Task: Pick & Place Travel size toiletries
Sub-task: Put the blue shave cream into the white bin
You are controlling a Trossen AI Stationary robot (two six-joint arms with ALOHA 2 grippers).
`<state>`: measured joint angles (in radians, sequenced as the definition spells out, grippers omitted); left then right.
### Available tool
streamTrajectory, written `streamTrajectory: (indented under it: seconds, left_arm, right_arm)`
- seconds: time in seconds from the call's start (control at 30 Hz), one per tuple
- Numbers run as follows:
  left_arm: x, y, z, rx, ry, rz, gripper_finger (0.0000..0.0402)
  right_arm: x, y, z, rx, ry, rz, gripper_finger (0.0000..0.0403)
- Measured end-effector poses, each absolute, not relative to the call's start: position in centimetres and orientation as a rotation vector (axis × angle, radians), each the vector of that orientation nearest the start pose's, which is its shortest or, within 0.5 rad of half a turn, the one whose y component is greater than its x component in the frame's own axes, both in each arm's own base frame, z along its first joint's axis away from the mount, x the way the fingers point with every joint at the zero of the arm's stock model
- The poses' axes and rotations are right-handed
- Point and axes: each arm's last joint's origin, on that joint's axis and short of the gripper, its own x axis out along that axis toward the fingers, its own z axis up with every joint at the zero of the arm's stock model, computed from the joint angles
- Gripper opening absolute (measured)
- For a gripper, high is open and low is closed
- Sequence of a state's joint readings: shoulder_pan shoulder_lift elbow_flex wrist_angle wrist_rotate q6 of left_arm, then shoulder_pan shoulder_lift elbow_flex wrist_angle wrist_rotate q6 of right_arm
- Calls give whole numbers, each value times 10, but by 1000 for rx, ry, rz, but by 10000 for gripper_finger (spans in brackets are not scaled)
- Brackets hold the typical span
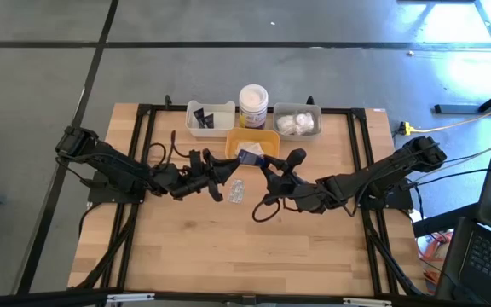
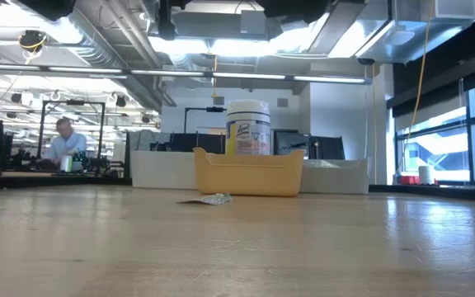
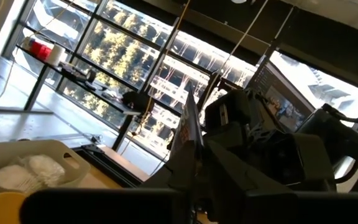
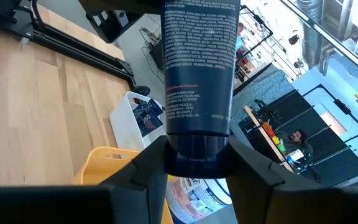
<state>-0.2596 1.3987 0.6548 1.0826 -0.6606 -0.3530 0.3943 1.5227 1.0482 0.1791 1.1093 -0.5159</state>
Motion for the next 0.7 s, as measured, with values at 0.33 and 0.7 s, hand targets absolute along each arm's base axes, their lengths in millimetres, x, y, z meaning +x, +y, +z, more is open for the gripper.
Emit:
streamTrajectory:
  seconds: [0.33, 0.7]
  left_arm:
    - [276, -55, 272, -458, -371, 352, 4]
    - [275, -55, 274, -415, -382, 356, 3]
  right_arm:
    - [315, 103, 285, -684, 397, -642, 133]
    - [308, 115, 278, -510, 365, -606, 269]
